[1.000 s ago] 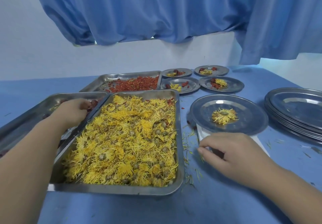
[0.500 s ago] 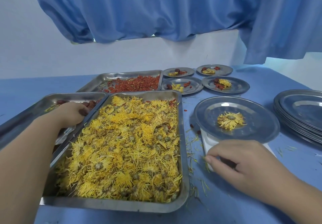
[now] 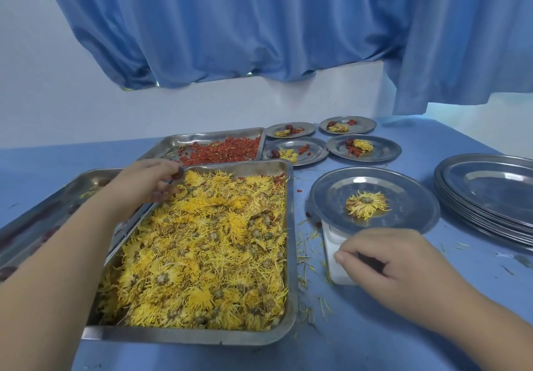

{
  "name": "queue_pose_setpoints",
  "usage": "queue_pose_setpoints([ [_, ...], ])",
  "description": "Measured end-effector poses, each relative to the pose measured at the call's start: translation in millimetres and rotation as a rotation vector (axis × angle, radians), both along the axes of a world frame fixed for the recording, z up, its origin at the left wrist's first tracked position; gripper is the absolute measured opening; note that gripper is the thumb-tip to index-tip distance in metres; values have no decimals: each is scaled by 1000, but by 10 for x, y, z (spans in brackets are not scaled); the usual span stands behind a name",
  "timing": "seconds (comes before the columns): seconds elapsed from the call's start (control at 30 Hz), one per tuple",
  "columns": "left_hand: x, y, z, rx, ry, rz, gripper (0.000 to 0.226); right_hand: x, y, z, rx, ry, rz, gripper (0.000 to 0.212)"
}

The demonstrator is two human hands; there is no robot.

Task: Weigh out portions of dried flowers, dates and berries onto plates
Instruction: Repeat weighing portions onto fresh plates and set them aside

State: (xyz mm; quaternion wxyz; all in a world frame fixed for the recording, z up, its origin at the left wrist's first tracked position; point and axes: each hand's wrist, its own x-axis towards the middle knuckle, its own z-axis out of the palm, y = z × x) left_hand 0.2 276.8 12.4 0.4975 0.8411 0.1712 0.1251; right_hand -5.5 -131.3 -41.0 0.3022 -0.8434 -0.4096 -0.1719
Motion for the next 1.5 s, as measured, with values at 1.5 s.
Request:
queue_pose_setpoints([
  [1.5, 1348, -1101, 213, 782, 26, -421, 12, 1493, 298, 721, 232, 466, 3, 30],
])
